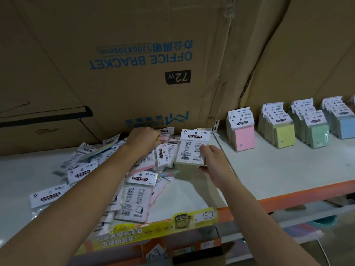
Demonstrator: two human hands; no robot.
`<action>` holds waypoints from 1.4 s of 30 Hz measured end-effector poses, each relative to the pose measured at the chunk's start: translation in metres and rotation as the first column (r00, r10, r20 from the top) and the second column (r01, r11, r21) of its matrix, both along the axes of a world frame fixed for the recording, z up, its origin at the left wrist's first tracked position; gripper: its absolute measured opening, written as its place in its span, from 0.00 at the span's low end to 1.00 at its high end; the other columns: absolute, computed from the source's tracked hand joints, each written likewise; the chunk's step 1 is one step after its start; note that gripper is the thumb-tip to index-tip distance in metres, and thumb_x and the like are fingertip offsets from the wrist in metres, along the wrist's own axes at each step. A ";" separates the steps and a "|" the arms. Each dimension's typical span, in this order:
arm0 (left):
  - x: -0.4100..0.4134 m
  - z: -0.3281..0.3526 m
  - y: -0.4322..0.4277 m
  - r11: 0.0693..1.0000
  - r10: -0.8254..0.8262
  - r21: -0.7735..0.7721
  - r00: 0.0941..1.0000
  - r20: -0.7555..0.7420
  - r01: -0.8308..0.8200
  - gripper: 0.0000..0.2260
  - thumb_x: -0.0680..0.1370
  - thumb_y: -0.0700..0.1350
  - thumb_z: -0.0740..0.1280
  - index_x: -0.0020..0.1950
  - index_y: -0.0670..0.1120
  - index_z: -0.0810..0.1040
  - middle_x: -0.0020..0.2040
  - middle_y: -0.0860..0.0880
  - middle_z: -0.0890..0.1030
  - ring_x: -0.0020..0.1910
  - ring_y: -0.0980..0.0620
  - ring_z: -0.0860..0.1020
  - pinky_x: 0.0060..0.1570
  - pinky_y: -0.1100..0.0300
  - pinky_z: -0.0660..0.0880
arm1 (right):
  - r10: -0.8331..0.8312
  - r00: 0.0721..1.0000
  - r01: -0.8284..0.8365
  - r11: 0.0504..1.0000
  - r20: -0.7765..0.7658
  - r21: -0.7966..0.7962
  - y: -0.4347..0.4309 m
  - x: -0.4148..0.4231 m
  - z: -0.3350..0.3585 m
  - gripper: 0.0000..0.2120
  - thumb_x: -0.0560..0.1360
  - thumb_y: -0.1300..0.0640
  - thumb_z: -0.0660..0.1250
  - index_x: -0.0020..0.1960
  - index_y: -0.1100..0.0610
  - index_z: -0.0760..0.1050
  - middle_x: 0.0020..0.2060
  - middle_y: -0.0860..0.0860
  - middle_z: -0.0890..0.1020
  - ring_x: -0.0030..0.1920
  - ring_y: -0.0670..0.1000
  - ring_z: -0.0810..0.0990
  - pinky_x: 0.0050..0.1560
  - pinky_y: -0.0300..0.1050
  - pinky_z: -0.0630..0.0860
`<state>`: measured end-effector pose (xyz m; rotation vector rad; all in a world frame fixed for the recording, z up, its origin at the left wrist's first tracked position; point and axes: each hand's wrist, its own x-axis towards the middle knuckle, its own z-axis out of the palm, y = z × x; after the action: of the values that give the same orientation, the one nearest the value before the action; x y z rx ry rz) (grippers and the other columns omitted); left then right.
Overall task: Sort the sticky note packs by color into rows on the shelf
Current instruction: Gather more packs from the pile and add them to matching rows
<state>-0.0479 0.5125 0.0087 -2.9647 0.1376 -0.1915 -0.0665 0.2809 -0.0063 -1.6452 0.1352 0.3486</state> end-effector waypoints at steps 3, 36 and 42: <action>0.001 0.001 -0.003 0.997 -0.019 0.073 0.999 0.042 0.016 0.12 0.82 0.47 0.57 0.52 0.44 0.79 0.46 0.47 0.83 0.43 0.46 0.81 0.39 0.57 0.72 | 0.010 1.000 -0.010 0.999 -0.007 0.035 -0.003 0.000 0.000 0.14 0.81 0.56 0.58 0.56 0.65 0.74 0.51 0.59 0.85 0.44 0.54 0.81 0.38 0.46 0.73; -0.102 -0.041 -0.051 0.805 0.164 -0.594 0.964 0.212 -0.006 0.20 0.76 0.46 0.72 0.67 0.46 0.75 0.67 0.47 0.74 0.66 0.46 0.69 0.60 0.50 0.71 | -0.025 0.994 0.062 0.932 -0.106 0.357 -0.002 -0.012 -0.034 0.12 0.79 0.57 0.68 0.59 0.62 0.79 0.43 0.56 0.87 0.40 0.54 0.87 0.32 0.43 0.81; -0.096 -0.039 -0.038 0.713 0.360 -0.649 0.933 0.013 -0.266 0.35 0.76 0.53 0.72 0.77 0.50 0.58 0.76 0.48 0.63 0.70 0.45 0.69 0.55 0.50 0.74 | 0.022 0.992 0.024 0.936 -0.126 0.350 -0.015 -0.014 -0.047 0.13 0.79 0.54 0.68 0.58 0.63 0.79 0.44 0.57 0.87 0.40 0.55 0.87 0.34 0.44 0.81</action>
<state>-0.1443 0.4748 -0.0307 -3.5589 -0.5750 -0.4853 -0.0808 0.2663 -0.0528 -1.2686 0.1599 0.4507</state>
